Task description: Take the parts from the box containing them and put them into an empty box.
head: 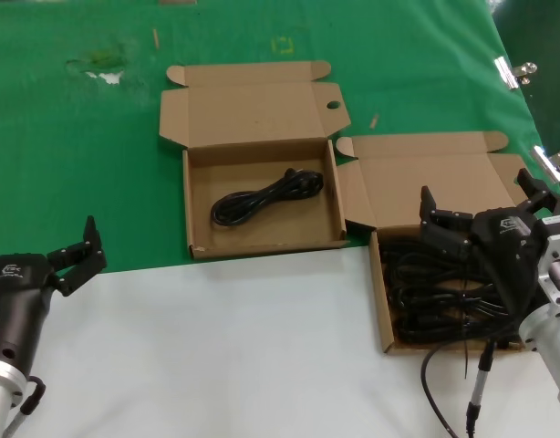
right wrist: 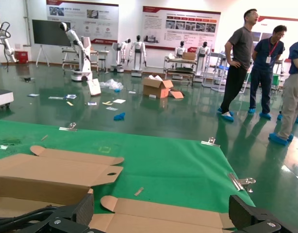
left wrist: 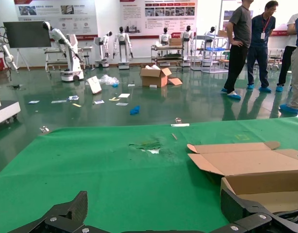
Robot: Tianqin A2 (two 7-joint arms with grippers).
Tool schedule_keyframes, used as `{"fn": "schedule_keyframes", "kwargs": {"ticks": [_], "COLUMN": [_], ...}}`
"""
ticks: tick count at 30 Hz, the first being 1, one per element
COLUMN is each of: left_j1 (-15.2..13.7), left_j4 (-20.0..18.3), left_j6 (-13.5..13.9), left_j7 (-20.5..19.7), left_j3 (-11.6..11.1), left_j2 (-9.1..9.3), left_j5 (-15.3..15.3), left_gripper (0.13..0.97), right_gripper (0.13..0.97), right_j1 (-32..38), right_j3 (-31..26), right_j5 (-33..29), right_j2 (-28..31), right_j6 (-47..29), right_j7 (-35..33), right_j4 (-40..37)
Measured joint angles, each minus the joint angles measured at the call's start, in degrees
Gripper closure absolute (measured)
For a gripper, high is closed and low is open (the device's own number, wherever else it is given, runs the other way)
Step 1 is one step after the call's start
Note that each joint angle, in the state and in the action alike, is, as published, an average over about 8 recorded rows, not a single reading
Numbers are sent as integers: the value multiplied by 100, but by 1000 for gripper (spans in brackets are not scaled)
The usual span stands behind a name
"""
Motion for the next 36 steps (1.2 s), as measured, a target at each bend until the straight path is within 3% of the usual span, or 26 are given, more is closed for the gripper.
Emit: {"fn": "schedule_keyframes", "kwargs": {"ticks": [36], "left_j1": [0], "left_j4": [0], "left_j6": [0], "left_j7": [-1], "left_j3": [0], "left_j2": [0], "left_j5": [0], "left_gripper": [132], "right_gripper": [129], "right_j1": [0], "right_j3": [0], "right_j5": [0], "right_j2": [0], "right_j6": [0], "right_j7": [0], "right_j4": [0]}}
